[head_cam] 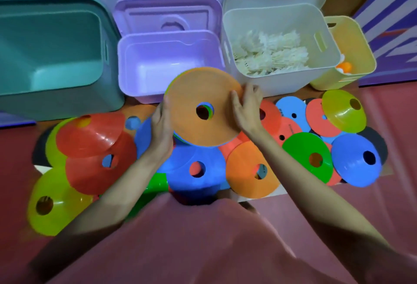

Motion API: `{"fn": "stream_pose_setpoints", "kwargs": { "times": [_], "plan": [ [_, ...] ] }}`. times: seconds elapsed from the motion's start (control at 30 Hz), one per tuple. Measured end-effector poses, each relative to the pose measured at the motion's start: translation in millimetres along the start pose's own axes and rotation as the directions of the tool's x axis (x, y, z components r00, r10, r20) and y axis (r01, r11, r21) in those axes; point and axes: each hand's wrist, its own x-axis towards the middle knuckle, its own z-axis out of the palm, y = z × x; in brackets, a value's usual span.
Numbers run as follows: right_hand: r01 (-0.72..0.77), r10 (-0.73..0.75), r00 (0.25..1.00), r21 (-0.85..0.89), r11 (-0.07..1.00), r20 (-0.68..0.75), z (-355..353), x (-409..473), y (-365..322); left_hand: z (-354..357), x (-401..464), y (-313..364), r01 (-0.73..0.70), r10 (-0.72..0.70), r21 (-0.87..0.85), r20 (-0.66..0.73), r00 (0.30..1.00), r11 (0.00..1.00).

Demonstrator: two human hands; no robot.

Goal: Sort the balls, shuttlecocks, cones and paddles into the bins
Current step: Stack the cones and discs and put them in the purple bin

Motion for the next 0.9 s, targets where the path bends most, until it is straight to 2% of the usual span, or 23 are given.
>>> {"fn": "stream_pose_setpoints", "kwargs": {
  "times": [0.13,0.23,0.33,0.43,0.53,0.67,0.9],
  "plan": [
    [0.034,-0.044,0.997,0.162,0.986,0.057,14,24,-25,-8,29,11,-0.079,0.079,0.014,0.020,0.997,0.997],
    [0.037,-0.045,0.991,0.070,0.997,0.124,25,53,-42,-16,67,22,-0.047,0.049,0.085,-0.024,0.999,0.995],
    [0.083,-0.081,0.988,-0.006,0.997,0.128,39,86,-57,-16,107,34,0.005,0.015,0.182,-0.109,0.994,0.983],
    [0.073,-0.068,0.989,-0.037,0.997,0.130,57,117,-67,-12,144,44,-0.006,0.039,0.304,-0.102,0.994,0.953],
    [0.060,-0.054,0.987,-0.035,0.998,0.154,73,144,-73,-13,179,49,0.014,0.019,0.428,-0.073,0.997,0.904],
    [0.012,0.006,0.980,-0.086,0.996,0.198,99,168,-65,-21,211,42,0.036,0.012,0.620,-0.072,0.997,0.783],
    [-0.097,0.119,0.964,-0.105,0.990,0.239,136,171,-45,-27,234,20,0.137,-0.065,0.740,-0.126,0.990,0.659]
  ]
}}
